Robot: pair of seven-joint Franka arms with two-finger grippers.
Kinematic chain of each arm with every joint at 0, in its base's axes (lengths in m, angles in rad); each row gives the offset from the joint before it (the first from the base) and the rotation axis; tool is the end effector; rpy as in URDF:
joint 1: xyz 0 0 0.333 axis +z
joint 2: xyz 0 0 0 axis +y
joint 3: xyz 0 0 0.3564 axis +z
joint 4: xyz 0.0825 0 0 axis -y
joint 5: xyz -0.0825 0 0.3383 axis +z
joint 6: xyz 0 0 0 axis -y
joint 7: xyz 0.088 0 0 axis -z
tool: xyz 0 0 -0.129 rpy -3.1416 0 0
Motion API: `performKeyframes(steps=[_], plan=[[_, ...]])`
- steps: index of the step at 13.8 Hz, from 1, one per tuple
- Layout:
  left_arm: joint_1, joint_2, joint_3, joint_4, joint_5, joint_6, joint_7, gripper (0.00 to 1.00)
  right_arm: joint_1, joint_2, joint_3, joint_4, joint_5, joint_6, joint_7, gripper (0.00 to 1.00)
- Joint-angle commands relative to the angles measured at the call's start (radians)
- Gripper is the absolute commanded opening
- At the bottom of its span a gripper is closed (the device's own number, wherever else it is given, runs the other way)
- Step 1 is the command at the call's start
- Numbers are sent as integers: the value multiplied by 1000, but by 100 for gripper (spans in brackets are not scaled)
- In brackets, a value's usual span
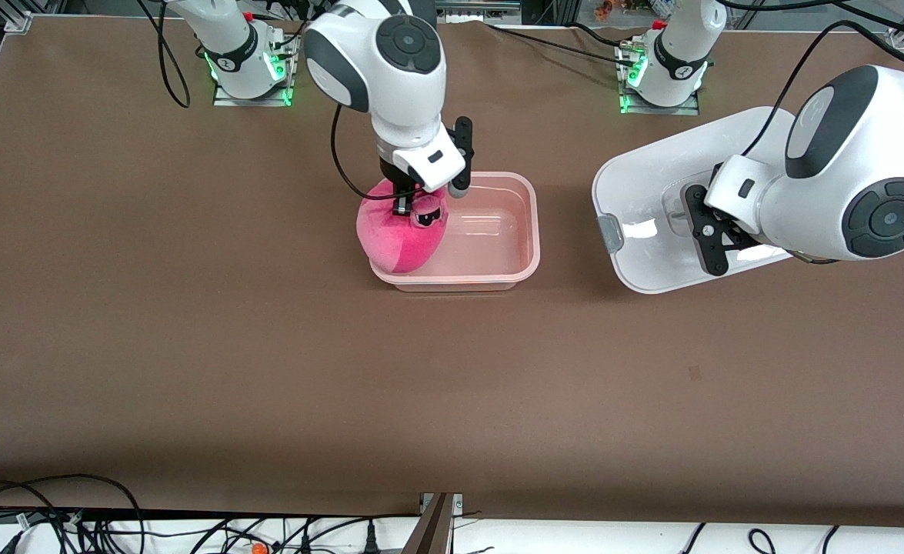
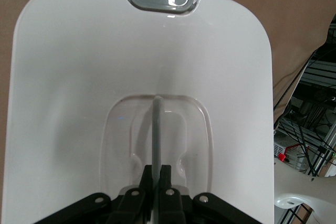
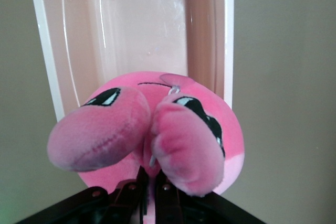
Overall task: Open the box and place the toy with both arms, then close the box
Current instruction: 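Carry the pink plush toy into the open pink box with the right gripper, then release the toy in the box and withdraw the right gripper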
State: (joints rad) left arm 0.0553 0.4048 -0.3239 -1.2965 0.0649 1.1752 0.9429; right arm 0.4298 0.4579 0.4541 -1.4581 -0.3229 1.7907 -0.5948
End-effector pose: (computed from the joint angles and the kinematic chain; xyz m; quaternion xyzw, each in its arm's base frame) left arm 0.5614 -0.1053 0.5186 0.7959 -0.5504 -0.2256 0.1127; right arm 0.4747 0.4418 0.4629 0.7201 0.6903 -0.0298 0.0626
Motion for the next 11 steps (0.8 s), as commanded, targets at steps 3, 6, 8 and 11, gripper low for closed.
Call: performKeyframes(steps=[3,6,8,11], plan=[[5,6,-7,26,26,-20,23,0,32,91,-9,45,-27,-28,68,0],[5,6,-7,26,26,-22,23,0,64,169,-11,58,-74,-5,144,0],[5,6,-7,26,21,-22,23,0,110,221,-20,90,-125,-2,203,0],[5,6,-7,26,18,-22,23,0,151,242,-52,104,-130,3,237,0]])
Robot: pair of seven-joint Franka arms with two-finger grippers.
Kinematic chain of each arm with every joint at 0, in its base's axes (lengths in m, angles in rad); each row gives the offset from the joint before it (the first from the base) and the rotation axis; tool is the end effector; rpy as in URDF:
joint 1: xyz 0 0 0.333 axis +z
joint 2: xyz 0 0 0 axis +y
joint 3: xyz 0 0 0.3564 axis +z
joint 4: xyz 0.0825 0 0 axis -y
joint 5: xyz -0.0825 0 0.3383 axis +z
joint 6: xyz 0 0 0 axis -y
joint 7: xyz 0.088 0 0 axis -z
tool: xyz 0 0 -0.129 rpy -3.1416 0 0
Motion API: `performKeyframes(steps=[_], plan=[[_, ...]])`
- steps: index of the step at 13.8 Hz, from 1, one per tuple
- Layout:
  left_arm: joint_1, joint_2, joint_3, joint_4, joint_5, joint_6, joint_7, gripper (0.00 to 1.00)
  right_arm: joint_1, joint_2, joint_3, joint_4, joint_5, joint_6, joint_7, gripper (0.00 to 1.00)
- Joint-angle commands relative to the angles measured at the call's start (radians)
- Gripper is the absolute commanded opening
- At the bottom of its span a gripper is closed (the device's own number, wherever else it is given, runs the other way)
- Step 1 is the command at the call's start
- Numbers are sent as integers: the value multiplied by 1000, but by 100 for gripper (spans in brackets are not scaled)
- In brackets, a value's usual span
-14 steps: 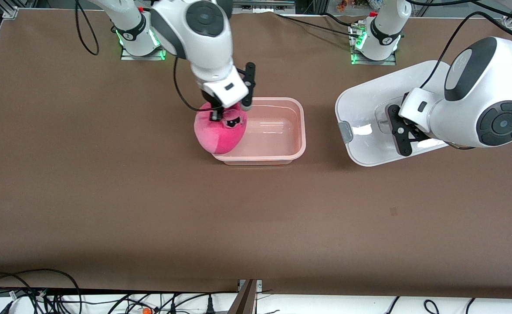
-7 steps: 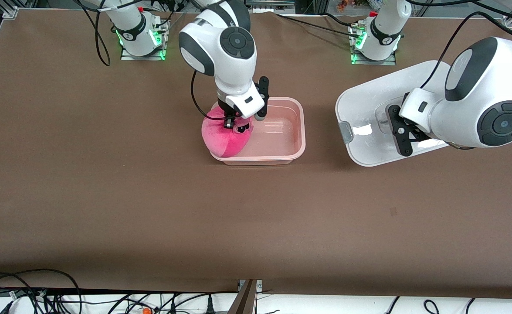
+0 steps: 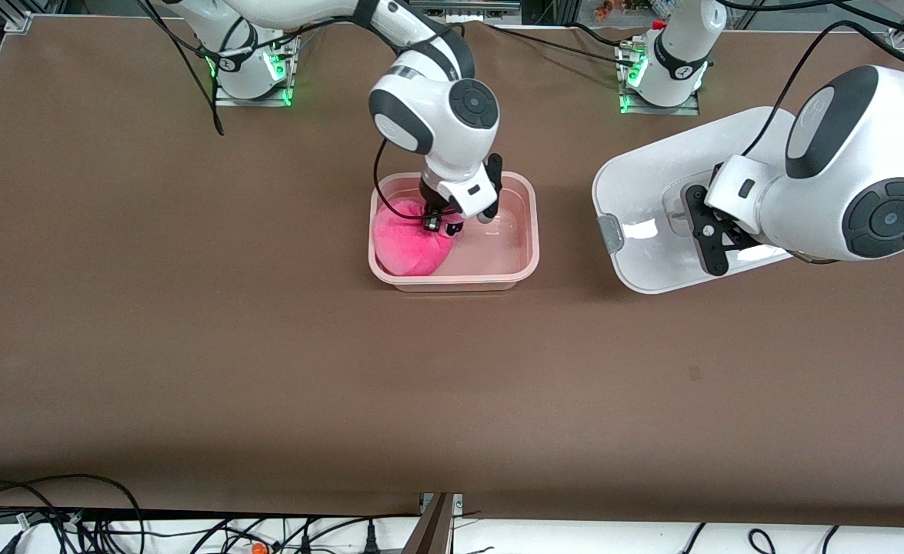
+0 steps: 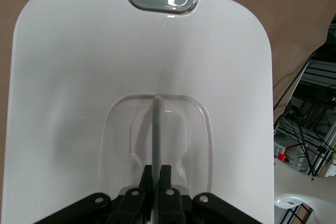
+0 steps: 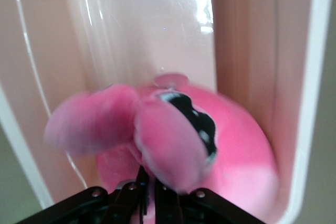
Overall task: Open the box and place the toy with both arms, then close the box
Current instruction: 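Release the toy in the box and withdraw the right gripper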
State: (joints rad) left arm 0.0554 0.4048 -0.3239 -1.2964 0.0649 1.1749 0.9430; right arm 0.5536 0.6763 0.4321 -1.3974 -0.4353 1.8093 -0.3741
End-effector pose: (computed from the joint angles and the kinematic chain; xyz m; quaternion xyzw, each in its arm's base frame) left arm 0.5614 -0.1053 0.5186 0.7959 -0.5504 -0.2256 0.1128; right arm 0.4617 0.5003 0.3486 0.7436 0.6577 -0.0733 0.0952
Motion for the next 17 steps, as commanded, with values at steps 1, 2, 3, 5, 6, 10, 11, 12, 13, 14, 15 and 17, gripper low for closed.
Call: performKeyframes(steps=[1,2,3,5,6,10,11,12,13,14,15,17], plan=[[4,8,-7,26,15,-21,23,0,28,34,-30,44,-17,-15,18,0],[4,6,-7,26,15,-21,22,0,32,42,-30,44,-19,1,29,0],[4,6,-7,31,13,-21,22,0,40,51,-32,44,-25,14,52,0],[4,6,-7,31,13,-21,23,0,43,69,-33,44,-30,59,84,75],[4,6,-7,31,13,-23,22,0,45,80,-33,44,-30,91,118,100],[0,6,-9,34,10,-18,17,0,45,103,-33,55,-26,249,279,100],[0,6,-9,34,10,-20,17,0,43,103,-33,57,-25,277,300,100],[0,6,-9,34,10,-20,19,0,37,101,-33,58,-23,278,300,100],[0,6,-9,34,10,-20,17,0,29,92,-33,58,-20,268,293,100],[0,6,-12,35,9,-20,14,0,8,85,-32,58,-11,253,291,100],[-5,6,-14,43,9,-20,13,0,-20,69,-21,58,1,208,290,100],[-12,6,-15,45,9,-20,10,0,-82,-16,-24,80,100,95,291,100]])
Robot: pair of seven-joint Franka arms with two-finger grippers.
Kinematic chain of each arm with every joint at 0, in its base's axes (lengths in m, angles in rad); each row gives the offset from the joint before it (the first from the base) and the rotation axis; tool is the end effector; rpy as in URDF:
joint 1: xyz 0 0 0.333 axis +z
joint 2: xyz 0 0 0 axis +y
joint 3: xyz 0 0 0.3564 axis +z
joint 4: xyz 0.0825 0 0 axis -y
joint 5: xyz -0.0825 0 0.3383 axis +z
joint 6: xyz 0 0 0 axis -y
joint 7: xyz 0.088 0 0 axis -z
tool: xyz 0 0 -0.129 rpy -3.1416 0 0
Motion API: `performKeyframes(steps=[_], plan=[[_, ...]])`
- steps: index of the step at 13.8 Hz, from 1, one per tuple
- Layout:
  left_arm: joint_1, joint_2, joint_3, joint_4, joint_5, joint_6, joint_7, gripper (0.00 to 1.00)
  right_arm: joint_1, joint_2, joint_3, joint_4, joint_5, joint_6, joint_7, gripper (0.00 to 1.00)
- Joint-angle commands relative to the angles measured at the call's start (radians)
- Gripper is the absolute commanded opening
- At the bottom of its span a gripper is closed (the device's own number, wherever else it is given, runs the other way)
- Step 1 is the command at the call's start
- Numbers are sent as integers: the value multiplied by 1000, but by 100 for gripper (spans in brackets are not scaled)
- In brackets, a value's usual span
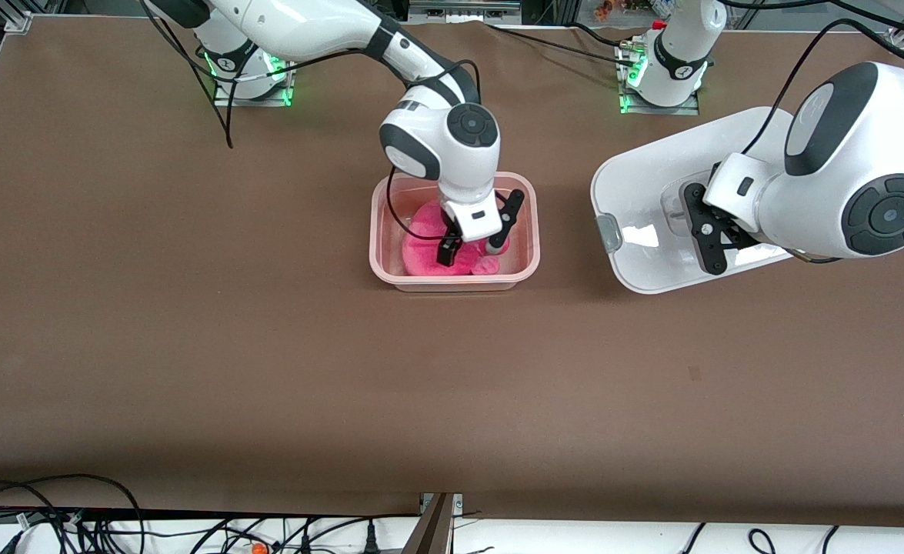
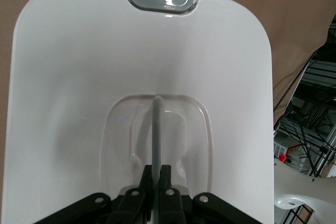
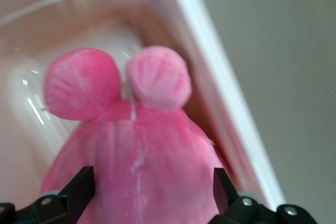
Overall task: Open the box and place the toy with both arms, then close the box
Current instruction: 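Release the toy in the box and withdraw the right gripper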
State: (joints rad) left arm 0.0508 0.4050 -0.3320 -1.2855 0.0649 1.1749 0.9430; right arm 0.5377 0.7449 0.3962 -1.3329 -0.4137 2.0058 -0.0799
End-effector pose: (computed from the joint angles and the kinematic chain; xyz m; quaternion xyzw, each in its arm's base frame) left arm 0.5614 -0.1112 0.5228 0.7938 -0.5558 -0.2205 0.1111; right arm 0.5082 0.5110 0.3378 0.8518 0.5211 0.0165 0.0516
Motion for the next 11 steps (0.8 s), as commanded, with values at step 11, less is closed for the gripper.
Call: performKeyframes(steps=[11], plan=[[-12,18,-15,34,-23,-8,13,0,-666,-392,-34,100,365,-467,-175,100]])
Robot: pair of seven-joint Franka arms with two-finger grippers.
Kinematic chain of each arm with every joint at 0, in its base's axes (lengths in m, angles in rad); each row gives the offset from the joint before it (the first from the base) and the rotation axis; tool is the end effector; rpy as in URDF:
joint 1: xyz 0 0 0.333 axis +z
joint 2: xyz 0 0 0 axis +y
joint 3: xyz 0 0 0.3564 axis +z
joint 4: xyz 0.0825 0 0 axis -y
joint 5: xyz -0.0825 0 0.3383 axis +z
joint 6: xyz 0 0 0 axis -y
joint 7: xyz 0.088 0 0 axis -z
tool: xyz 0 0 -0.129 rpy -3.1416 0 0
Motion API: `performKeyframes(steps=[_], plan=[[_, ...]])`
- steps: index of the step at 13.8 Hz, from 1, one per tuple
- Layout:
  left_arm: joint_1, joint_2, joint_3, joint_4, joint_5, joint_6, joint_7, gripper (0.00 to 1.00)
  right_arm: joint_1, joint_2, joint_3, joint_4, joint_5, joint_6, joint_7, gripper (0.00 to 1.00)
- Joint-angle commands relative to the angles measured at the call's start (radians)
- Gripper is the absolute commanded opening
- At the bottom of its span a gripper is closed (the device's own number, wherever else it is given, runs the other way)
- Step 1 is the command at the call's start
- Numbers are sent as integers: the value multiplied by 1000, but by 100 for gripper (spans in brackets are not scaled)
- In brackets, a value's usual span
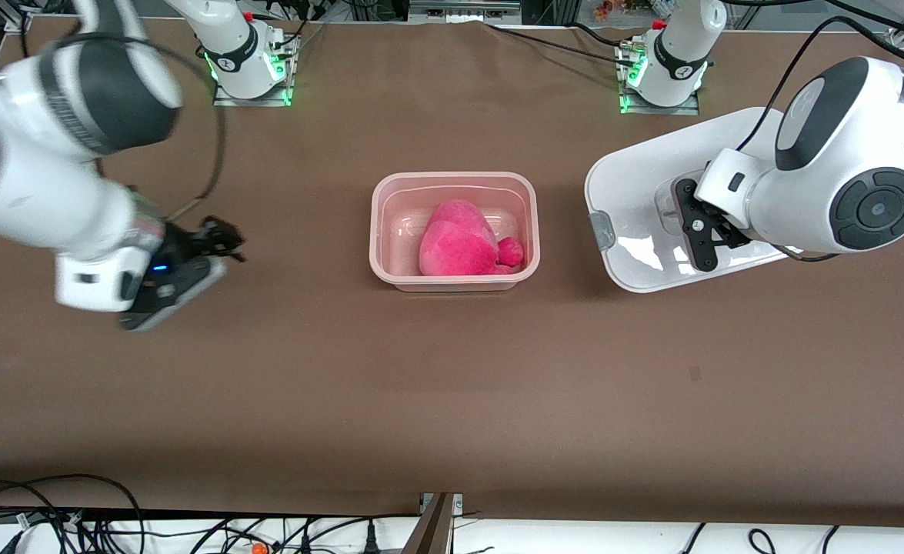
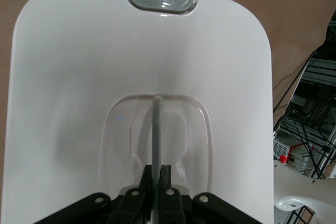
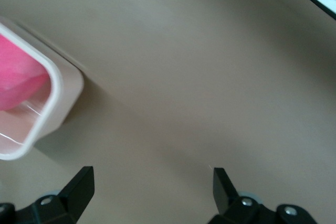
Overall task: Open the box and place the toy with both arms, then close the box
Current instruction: 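Carry the lid over the box and lower it with the left gripper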
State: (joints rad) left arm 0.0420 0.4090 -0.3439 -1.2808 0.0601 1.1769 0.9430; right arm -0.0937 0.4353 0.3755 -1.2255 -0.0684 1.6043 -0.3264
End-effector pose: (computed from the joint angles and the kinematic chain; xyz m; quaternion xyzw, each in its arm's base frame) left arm 0.5604 -0.1221 0.5231 0.7881 -0.5645 -0.2178 0.1131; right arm 0.6349 0.1173 0.5531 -0.9570 -0.2864 0.0129 0.0440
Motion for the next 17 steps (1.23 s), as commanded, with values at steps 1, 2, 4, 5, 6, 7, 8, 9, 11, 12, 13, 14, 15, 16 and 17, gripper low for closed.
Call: performKeyframes(steps=[1,2,4,5,6,7,8,9,11,12,13,14,15,16,17], plan=[[-4,13,-3,29,-20,-11,11,0,-37,-128,-47,-21,21,-101,151,100],[-5,13,-3,29,-20,-11,10,0,-37,-174,-62,-43,21,-125,186,100],[-16,17,-3,31,-51,-3,-1,0,-37,-266,-89,-110,24,-138,233,100],[-19,30,-3,29,-116,1,-38,0,-37,-323,-98,-170,36,-136,256,100],[-31,40,-4,29,-161,6,-53,0,-35,-381,-128,-242,65,-123,271,100],[-87,56,-3,31,-160,42,-53,0,-32,-453,-166,-343,103,-80,277,100],[-132,62,-1,31,-163,105,-55,0,-26,-510,-190,-432,111,-31,277,100],[-166,65,-3,31,-169,171,-64,0,23,-535,-257,-472,113,-11,277,100],[-240,80,-1,20,-175,320,-73,0,162,-532,-407,-474,99,-15,276,100],[-257,100,-3,23,-205,386,-73,0,181,-527,-430,-474,98,-14,274,100],[-289,114,-3,15,-213,439,-57,0,181,-523,-431,-473,98,-10,276,100],[-312,122,-3,9,-213,489,-55,0,183,-521,-428,-470,98,-7,276,100],[-353,125,-1,5,-209,536,-61,0,183,-520,-426,-468,98,2,276,100],[-381,125,-1,-24,-210,582,-76,0,184,-520,-426,-468,98,2,276,100],[-395,132,-1,-70,-218,640,-85,0,184,-518,-423,-468,96,0,276,100]])
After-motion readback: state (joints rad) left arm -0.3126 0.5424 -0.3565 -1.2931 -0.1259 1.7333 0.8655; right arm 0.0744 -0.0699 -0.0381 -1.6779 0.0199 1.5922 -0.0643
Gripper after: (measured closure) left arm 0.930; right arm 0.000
